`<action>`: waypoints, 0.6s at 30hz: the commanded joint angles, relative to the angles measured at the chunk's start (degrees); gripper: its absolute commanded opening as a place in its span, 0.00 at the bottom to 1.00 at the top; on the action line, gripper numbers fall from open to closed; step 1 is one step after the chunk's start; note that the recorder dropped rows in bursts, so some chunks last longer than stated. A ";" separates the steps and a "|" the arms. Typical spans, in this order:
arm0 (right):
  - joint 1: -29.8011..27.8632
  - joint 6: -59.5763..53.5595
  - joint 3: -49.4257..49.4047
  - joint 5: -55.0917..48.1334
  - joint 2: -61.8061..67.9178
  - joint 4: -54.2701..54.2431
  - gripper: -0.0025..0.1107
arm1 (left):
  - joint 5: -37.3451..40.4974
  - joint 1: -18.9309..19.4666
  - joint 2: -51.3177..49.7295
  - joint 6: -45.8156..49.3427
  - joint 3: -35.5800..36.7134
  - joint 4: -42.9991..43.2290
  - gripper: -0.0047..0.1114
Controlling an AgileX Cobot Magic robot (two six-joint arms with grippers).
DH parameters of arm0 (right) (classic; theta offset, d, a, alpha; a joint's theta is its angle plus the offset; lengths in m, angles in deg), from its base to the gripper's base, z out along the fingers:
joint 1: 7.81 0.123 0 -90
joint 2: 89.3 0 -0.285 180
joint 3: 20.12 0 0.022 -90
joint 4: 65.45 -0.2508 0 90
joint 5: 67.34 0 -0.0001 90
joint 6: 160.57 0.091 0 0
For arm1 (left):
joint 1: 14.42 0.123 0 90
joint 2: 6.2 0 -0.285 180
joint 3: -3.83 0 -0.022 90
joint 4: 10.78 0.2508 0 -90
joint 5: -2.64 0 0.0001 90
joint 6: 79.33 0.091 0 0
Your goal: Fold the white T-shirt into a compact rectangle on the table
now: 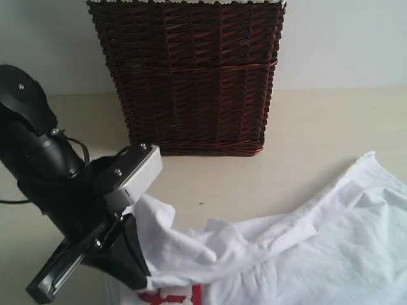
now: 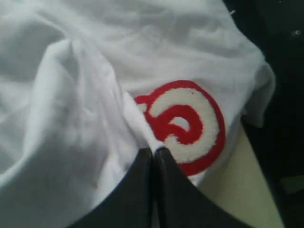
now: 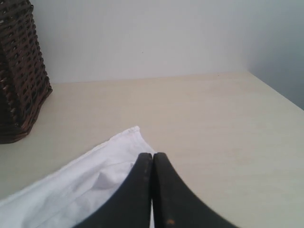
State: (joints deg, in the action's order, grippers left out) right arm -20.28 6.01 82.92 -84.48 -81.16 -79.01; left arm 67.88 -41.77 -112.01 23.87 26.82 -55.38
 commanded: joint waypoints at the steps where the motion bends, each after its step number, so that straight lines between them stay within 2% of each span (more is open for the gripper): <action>1: 0.13 0.06 -0.25 0.56 -0.35 0.16 0.02 | -3.69 -0.09 0.06 -1.67 3.26 -0.09 0.07; 6: 0.13 0.06 -0.25 0.56 -0.35 0.16 0.02 | -5.08 -0.09 0.55 -4.40 3.33 -0.89 0.33; 7: 0.13 0.06 -0.25 0.56 -0.35 0.16 0.02 | -3.54 -0.09 0.77 -5.58 3.33 -0.89 0.41; 10: 0.13 0.06 -0.25 0.56 -0.35 0.16 0.02 | 2.36 0.02 1.82 -7.59 3.33 -0.89 0.54; 14: 0.13 0.06 -0.25 0.56 -0.35 0.16 0.02 | 4.73 0.59 3.90 -8.23 3.20 -0.98 0.55; 18: 0.13 0.06 -0.25 0.56 -0.35 0.16 0.02 | 4.73 3.24 6.69 -9.23 -0.57 -1.28 0.55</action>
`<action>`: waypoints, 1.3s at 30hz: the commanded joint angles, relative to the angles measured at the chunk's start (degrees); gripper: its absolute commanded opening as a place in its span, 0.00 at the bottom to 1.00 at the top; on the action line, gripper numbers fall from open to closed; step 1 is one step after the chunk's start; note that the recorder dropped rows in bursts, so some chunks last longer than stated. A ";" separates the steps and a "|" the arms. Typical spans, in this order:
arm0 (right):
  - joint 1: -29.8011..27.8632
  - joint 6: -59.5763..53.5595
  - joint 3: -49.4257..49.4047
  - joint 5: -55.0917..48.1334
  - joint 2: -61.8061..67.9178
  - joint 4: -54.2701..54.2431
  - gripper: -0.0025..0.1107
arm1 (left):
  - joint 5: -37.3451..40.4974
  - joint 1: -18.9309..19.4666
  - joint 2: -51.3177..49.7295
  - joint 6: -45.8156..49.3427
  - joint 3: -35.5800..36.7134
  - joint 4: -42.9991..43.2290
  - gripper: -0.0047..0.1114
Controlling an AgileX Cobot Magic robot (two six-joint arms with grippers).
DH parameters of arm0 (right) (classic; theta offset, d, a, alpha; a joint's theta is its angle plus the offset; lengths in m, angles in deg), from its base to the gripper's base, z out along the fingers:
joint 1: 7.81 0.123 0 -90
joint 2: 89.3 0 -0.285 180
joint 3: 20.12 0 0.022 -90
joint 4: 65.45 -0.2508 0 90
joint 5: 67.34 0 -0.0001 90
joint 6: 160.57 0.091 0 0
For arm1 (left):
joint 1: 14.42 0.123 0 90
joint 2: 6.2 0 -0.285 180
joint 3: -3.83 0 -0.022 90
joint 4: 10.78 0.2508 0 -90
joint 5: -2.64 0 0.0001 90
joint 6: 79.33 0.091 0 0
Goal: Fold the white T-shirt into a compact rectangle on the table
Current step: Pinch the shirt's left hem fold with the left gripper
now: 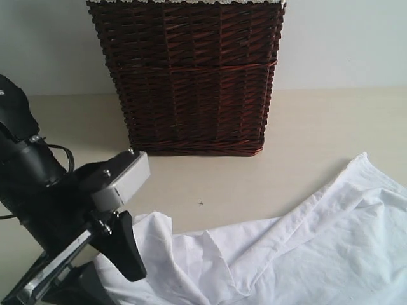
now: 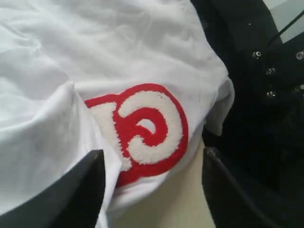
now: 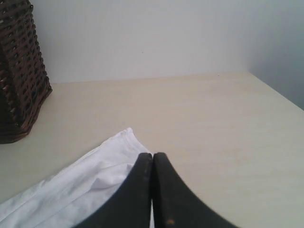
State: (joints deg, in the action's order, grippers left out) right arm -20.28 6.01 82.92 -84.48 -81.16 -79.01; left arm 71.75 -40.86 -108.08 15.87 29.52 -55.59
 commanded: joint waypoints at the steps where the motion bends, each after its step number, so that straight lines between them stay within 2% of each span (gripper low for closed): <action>1: 0.13 0.06 -0.25 0.56 -0.35 0.16 0.02 | 0.86 3.50 3.43 -1.24 -4.86 -1.63 0.55; 5: 0.13 0.06 -0.25 0.56 -0.35 0.16 0.02 | -6.89 5.85 3.59 -1.24 -9.80 -5.92 0.55; 8: 0.13 0.06 -0.25 0.56 -0.35 0.16 0.02 | -12.24 5.08 1.45 -1.24 -10.08 -7.14 0.55; 18: 0.13 0.06 -0.25 0.56 -0.35 0.16 0.02 | -15.86 2.32 -7.98 -2.71 -9.13 -6.43 0.55; 27: 0.13 0.06 -0.25 0.56 -0.35 0.16 0.02 | -15.40 2.32 -8.59 -2.95 -8.90 -1.53 0.54; 30: 0.13 0.06 -0.25 0.56 -0.35 0.16 0.02 | -15.24 2.32 -8.59 -2.95 -7.53 -1.66 0.44; 35: 0.13 0.06 -0.25 0.56 -0.35 0.16 0.02 | -14.54 2.32 -8.59 -2.40 -6.02 -1.66 0.04; 39: 0.13 0.06 -0.25 0.56 -0.35 0.16 0.02 | -11.97 2.32 -8.48 -2.51 -6.02 -1.89 0.04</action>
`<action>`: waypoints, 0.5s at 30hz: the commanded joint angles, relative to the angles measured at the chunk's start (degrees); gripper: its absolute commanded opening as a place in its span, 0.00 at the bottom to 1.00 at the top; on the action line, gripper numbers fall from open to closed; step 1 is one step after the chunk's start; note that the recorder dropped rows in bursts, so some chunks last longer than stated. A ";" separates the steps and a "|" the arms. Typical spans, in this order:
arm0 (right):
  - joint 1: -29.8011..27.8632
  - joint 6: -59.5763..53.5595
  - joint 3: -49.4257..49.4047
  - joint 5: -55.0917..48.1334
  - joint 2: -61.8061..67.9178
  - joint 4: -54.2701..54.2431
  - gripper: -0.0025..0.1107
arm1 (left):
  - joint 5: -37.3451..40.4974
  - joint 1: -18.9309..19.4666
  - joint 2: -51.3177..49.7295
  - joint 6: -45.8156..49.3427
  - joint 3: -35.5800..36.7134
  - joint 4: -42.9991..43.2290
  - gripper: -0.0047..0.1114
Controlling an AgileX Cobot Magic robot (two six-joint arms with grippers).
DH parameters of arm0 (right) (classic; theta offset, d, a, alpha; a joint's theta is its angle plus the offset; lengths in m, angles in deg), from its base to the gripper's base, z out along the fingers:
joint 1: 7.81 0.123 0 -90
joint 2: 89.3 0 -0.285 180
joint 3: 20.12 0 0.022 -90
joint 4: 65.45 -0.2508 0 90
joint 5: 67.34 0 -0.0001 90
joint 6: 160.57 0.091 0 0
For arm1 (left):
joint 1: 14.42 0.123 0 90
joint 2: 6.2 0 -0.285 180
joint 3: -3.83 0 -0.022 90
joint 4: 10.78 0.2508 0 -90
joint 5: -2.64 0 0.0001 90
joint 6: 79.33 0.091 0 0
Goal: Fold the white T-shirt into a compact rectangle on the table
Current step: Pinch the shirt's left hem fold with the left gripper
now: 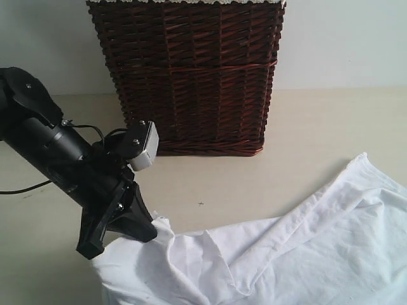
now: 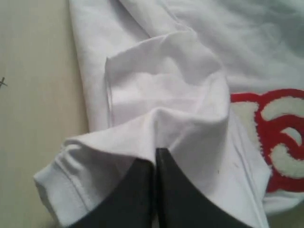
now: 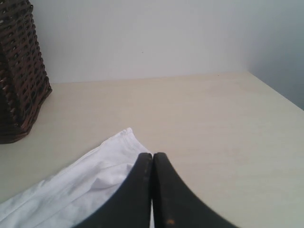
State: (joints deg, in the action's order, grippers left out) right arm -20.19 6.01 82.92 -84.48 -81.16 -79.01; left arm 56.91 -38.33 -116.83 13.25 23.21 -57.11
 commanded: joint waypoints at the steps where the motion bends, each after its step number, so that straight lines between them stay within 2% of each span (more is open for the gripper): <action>1: 0.03 0.06 -0.25 0.56 -0.35 0.16 0.02 | 5.24 -0.21 0.36 0.11 0.28 -0.39 0.04; 4: 0.03 0.06 -0.25 0.56 -0.35 0.16 0.02 | 15.69 -0.21 0.36 1.96 0.28 -0.49 0.04; 15: 0.03 0.06 -0.25 0.56 -0.35 0.16 0.02 | 15.69 -0.68 0.79 2.96 3.82 2.53 0.06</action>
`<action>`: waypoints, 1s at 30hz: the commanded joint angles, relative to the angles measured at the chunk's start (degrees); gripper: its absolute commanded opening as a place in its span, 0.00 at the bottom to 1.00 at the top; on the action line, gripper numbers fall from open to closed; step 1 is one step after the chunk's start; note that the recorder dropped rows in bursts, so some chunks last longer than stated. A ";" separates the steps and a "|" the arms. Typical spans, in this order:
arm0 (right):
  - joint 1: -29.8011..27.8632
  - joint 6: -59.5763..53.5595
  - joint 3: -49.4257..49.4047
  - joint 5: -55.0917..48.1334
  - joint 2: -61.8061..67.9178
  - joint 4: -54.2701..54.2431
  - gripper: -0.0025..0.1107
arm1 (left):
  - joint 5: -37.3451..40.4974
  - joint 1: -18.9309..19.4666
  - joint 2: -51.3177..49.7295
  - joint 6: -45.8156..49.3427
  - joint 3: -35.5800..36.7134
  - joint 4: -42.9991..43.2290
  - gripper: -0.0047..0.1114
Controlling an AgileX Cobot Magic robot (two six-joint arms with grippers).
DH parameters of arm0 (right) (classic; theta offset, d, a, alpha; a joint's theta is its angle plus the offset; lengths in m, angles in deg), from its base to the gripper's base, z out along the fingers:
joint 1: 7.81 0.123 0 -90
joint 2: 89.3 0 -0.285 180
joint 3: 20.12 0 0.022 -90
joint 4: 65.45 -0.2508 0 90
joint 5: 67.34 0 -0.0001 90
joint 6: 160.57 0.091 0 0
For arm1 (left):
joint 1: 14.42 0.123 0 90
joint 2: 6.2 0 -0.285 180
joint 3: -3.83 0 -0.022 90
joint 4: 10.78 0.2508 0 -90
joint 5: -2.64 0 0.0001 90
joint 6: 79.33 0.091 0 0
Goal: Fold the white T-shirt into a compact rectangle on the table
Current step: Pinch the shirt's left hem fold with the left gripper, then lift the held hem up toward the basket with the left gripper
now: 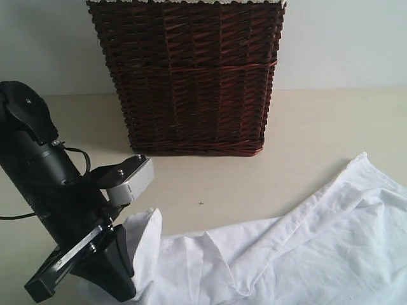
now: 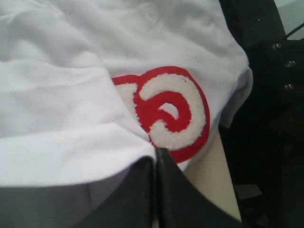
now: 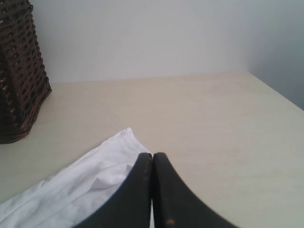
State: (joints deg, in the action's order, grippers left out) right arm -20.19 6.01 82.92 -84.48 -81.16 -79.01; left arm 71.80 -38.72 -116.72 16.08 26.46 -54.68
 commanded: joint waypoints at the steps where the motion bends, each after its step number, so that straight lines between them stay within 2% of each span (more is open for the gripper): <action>1: 0.03 0.06 -0.25 0.56 -0.35 0.16 0.02 | 0.81 -0.29 0.69 0.13 0.57 -0.01 0.07; 3: 0.03 0.06 -0.25 0.56 -0.35 0.16 0.02 | -0.42 -0.29 0.72 -1.21 0.57 -0.24 0.15; 8: 0.03 0.06 -0.25 0.56 -0.35 0.16 0.02 | -5.12 -0.29 0.72 -3.80 0.57 -0.33 0.40; 11: 0.03 0.06 -0.25 0.56 -0.35 0.16 0.02 | -8.61 -0.29 0.72 -5.93 0.57 -0.33 0.47; 16: 0.03 0.06 -0.25 0.56 -0.35 0.16 0.02 | -15.34 -0.29 0.72 -6.05 0.57 -0.37 0.47; 23: 0.03 0.06 -0.25 0.56 -0.35 0.16 0.02 | -15.81 -0.29 0.72 -5.25 0.57 -3.70 0.47; 25: 0.03 0.06 -0.25 0.56 -0.35 0.16 0.02 | -15.81 -0.29 0.72 -5.24 0.57 -5.24 0.44; 26: 0.03 0.06 -0.25 0.56 -0.35 0.16 0.02 | -15.81 -0.29 0.72 -4.93 0.57 -5.65 0.40; 30: 0.03 0.06 -0.25 0.56 -0.35 0.16 0.02 | -16.38 -0.29 0.82 -3.73 -0.47 -7.30 0.04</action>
State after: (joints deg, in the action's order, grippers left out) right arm -20.19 6.01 82.92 -84.48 -81.16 -79.01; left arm 56.09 -38.72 -116.72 11.66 26.83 -60.15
